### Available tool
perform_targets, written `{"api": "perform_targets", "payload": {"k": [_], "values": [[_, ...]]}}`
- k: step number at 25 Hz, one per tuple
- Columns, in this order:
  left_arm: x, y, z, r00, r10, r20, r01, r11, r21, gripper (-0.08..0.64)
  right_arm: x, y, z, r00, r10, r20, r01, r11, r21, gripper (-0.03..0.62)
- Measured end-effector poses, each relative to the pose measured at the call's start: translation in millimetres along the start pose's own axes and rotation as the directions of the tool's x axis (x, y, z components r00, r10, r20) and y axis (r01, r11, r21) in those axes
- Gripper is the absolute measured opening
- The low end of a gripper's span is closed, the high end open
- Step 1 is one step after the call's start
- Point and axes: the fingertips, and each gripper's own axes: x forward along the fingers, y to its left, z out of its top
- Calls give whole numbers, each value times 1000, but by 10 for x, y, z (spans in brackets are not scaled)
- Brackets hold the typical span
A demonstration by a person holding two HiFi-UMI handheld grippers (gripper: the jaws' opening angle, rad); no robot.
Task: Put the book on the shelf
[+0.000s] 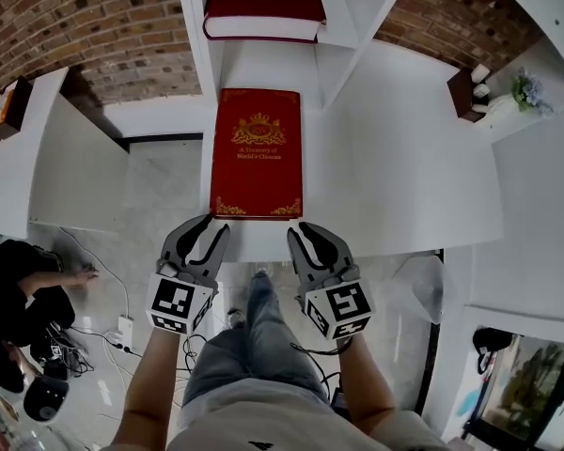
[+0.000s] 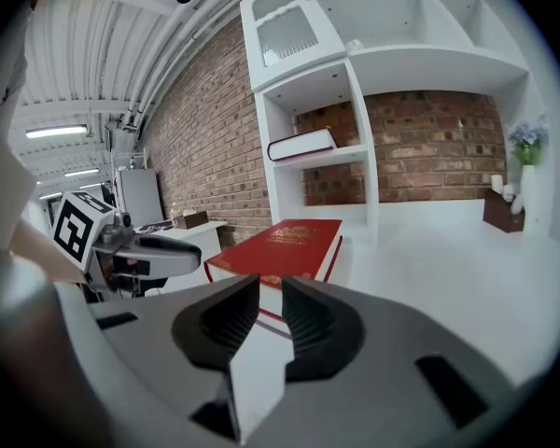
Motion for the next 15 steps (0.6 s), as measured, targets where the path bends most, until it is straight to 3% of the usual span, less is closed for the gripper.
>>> {"api": "perform_targets", "payload": {"k": [15], "values": [[50,142,-147,1000,25,2,-25,1000,0,149,171,-162,-234,998,6,-60,-6,1000,7,107]]}}
